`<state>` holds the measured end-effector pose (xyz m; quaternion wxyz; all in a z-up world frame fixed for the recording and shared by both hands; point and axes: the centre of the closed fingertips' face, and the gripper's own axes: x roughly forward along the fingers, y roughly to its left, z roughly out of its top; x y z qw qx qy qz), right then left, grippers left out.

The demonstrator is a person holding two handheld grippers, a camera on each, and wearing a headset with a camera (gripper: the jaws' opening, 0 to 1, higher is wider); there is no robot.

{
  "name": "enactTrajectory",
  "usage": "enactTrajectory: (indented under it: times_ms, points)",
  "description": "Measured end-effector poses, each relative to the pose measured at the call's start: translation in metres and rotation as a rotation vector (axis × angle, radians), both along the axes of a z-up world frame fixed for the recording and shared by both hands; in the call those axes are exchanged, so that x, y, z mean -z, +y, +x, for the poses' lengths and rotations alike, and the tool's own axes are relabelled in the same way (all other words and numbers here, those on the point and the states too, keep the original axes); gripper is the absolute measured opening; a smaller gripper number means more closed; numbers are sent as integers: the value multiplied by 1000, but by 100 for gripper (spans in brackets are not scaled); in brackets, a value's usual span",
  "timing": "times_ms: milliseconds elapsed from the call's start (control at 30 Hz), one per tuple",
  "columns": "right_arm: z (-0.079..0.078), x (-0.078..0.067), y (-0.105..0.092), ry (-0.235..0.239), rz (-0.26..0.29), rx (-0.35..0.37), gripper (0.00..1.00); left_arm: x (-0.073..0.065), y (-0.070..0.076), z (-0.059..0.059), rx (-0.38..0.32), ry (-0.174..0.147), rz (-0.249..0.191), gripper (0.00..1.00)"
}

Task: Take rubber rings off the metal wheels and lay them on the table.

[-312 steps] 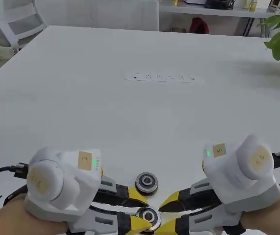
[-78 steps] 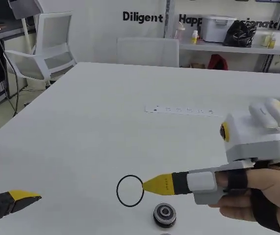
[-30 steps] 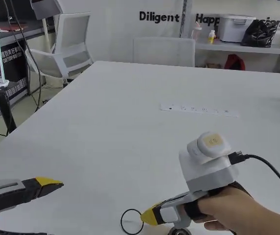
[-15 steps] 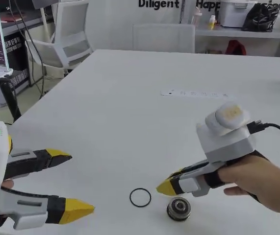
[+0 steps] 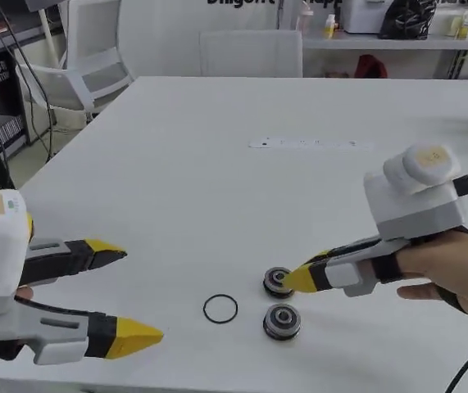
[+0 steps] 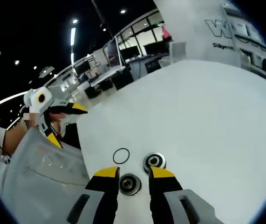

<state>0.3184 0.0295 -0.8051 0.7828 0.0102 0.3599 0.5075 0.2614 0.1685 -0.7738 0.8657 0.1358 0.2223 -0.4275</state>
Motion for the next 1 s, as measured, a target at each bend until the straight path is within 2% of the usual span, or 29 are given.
enactTrajectory:
  times_ms: [33,67,133,167,267,300,367,433,533,633,733,867,1000]
  points:
    - [-1,-2,0,11,24,9,23,-1,-2,1,7,3,-4,71]
    - [-2,-5,-1,24,57,14,22,-7,-8,1,20,3,-33,71]
    - [-2,-6,-5,21,71,17,23,-13,-13,3,34,-3,-53,71]
    - [-3,-6,-6,17,73,15,23,-15,-16,6,39,-8,-46,71]
    - [-2,-6,-9,14,80,26,25,-15,-20,13,65,-16,9,72]
    - [-1,-5,-10,28,92,48,25,-17,-25,16,81,-22,15,72]
    - [-3,-4,-11,39,99,46,26,-21,-32,19,107,-28,20,71]
    - [-4,-1,-13,28,72,28,28,-24,-41,24,127,-32,32,71]
    - [-3,0,-13,21,70,28,29,-28,-53,32,151,-55,63,71]
    - [-2,3,-13,19,63,24,29,-29,-68,37,185,-67,67,70]
    - [-6,10,-14,2,27,-9,29,-25,-85,46,221,-89,87,67]
    - [-16,21,-12,4,-16,-62,31,-18,-105,53,267,-97,102,61]
    - [-25,29,-7,-34,-62,-136,33,-15,-121,57,284,-97,83,59]
